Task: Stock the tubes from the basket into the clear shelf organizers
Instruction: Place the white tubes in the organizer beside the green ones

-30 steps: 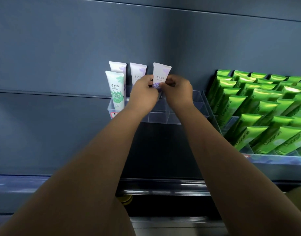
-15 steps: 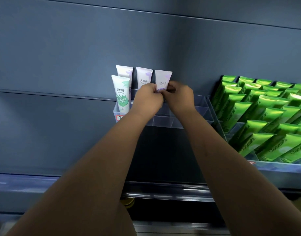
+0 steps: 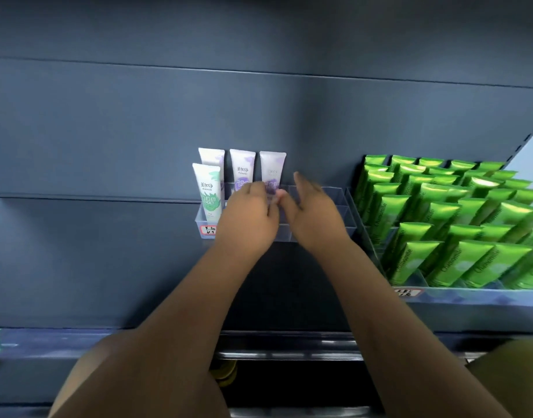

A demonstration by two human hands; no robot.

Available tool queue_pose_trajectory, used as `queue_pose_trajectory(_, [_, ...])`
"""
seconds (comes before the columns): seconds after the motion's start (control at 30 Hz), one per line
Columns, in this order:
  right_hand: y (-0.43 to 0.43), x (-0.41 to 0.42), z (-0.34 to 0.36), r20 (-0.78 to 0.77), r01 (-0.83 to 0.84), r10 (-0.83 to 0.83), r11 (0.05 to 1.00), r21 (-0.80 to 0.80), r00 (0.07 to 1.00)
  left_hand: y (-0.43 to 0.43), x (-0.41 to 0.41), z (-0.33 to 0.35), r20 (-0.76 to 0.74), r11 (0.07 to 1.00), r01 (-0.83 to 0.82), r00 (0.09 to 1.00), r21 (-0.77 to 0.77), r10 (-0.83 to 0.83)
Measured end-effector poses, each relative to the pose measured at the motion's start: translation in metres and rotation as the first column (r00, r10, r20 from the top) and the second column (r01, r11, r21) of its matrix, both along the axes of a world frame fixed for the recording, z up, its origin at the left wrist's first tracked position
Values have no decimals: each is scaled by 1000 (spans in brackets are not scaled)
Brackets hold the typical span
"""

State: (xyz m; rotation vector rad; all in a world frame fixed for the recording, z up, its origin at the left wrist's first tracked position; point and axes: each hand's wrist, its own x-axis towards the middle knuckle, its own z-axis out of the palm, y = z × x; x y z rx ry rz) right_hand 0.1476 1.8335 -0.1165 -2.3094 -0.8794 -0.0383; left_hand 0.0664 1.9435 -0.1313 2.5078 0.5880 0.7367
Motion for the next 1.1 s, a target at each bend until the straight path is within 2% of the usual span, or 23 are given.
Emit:
queue_pose_trajectory(0.13, [-23,-15,13,116,45,-41,999,-31,992,-8,-30,-1,-81,993,-60,994,101,68])
queue_pose_trajectory(0.27, [-40,-43,18,186,-21,30,998,-53,982,-21,-62,6,-58,989,-103,992,105,110])
queue_pose_trajectory(0.37, [-41,-65,24,198,-77,83,996,-37,977,-29,-95,11,-64,966,-196,976,169,209])
queue_pose_trajectory(0.47, [-32,-100,36,213,-170,172,985,-29,962,-33,-136,14,-78,919,-334,931,209,357])
queue_pose_trajectory(0.6, [-11,-168,49,257,-367,365,929,-42,895,-32,-206,21,-43,822,-494,850,284,525])
queue_pose_trajectory(0.73, [19,-240,45,265,-551,541,834,-45,798,-28,-292,14,-33,722,-635,744,275,667])
queue_pose_trajectory(0.87, [44,-320,17,253,-706,691,707,-43,677,-35,-385,-15,-56,563,-786,569,256,820])
queue_pose_trajectory(1.0, [56,-386,-36,139,-802,825,565,-191,548,-54,-463,-57,-220,452,-858,405,244,888])
queue_pose_trajectory(1.1, [65,-413,-73,26,-843,890,441,-306,456,-69,-502,-95,-331,404,-887,321,223,887])
